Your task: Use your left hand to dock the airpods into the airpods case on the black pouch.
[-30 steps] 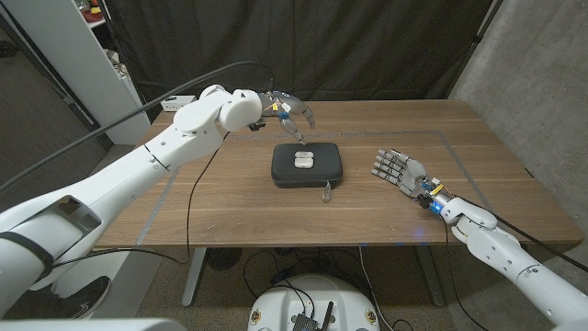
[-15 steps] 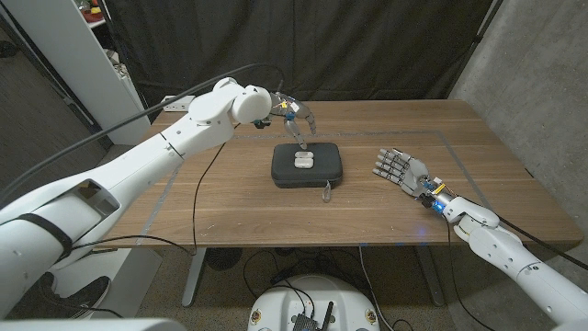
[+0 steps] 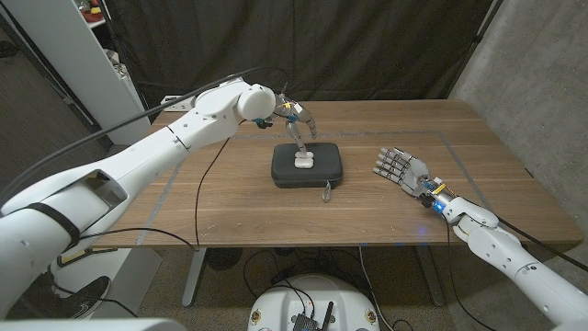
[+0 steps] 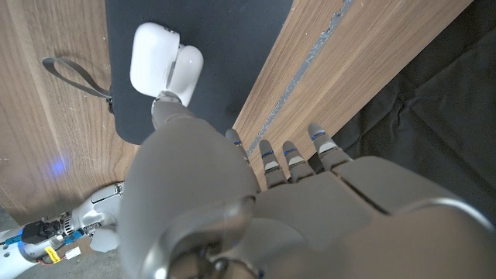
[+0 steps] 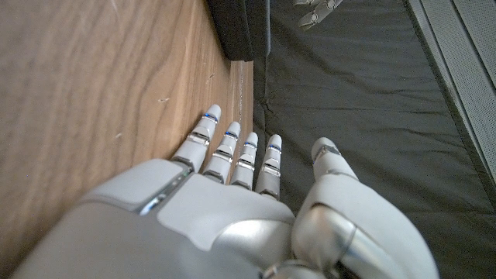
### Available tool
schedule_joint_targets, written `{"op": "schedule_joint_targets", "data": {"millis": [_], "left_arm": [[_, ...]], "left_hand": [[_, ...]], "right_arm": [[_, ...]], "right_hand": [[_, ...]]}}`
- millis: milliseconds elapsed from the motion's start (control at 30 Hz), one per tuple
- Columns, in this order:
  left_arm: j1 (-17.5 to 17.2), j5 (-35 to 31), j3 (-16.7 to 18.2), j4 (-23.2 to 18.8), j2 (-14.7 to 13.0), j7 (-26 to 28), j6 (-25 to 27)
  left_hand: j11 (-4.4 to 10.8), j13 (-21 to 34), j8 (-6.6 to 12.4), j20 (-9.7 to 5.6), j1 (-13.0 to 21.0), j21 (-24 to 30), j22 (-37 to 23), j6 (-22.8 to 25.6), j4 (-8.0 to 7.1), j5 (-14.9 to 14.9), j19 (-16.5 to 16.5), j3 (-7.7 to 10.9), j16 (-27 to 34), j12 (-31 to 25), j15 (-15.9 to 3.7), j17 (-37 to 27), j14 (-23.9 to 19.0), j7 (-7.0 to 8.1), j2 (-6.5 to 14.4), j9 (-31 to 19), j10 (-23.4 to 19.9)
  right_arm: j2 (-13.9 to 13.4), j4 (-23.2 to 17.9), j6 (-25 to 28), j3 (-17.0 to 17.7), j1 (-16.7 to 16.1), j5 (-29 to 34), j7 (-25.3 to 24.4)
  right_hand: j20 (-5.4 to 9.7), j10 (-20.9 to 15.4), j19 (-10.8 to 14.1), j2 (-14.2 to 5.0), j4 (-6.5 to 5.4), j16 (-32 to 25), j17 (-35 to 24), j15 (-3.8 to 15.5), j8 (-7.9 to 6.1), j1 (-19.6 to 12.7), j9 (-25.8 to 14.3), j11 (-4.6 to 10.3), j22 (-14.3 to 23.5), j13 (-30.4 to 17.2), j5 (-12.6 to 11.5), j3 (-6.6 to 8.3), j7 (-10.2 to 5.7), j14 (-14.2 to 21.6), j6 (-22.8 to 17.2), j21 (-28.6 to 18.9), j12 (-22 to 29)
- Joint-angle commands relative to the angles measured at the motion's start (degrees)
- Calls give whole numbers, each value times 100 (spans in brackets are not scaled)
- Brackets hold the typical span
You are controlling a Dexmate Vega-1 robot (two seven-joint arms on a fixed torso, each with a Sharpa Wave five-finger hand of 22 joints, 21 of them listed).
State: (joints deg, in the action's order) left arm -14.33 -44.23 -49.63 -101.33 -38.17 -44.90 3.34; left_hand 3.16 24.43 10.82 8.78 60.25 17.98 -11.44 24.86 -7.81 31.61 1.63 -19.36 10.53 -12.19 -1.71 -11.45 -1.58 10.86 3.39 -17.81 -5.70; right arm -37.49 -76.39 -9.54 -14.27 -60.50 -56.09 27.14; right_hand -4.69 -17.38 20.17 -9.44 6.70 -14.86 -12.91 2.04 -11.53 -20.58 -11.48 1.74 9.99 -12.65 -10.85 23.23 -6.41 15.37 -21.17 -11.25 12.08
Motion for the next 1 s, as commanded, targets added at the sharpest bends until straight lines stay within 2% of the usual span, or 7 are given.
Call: {"op": "schedule_joint_targets", "data": {"millis": [33,567,900,1000], "left_arm": [[183,-174,-197,246,91,-120,-16],[211,-224,-317,421,185,-195,36],[174,-183,-332,383,196,-192,73],[145,-165,-323,330,173,-167,60]], "left_hand": [[4,-5,-12,-5,5,-45,-5,-46,32,37,-23,-29,-13,18,-34,-1,50,8,-54,-7,34],[12,-28,24,-77,68,-49,-3,-60,65,83,13,8,16,0,-33,11,73,-7,-39,1,56],[9,-38,40,-88,111,-49,-4,-53,83,104,31,27,30,-16,-46,15,64,-11,-20,5,41],[10,-46,98,-88,150,-50,-5,69,97,121,43,46,48,-46,-66,18,32,-43,7,3,-15]], "right_arm": [[35,-4,-15,31,-52,-17,-48],[21,-35,-23,80,-126,-51,-59],[35,5,-71,91,-138,-50,-2],[35,-6,-83,107,-170,-64,-5]], "right_hand": [[-15,-35,8,-14,-17,-45,-28,401,3,61,-4,-7,18,-34,-8,12,22,30,-36,-20,16],[-20,-31,12,-7,-11,-50,-24,398,0,60,-4,3,18,-34,-8,13,25,40,-43,-22,14],[-25,-39,16,-2,-8,-48,-23,386,3,61,-4,-9,18,-34,-7,12,30,34,-37,-23,17],[-25,-31,12,-1,-7,-48,-22,389,3,61,-4,-6,18,-34,-7,12,26,34,-37,-22,14]]}}
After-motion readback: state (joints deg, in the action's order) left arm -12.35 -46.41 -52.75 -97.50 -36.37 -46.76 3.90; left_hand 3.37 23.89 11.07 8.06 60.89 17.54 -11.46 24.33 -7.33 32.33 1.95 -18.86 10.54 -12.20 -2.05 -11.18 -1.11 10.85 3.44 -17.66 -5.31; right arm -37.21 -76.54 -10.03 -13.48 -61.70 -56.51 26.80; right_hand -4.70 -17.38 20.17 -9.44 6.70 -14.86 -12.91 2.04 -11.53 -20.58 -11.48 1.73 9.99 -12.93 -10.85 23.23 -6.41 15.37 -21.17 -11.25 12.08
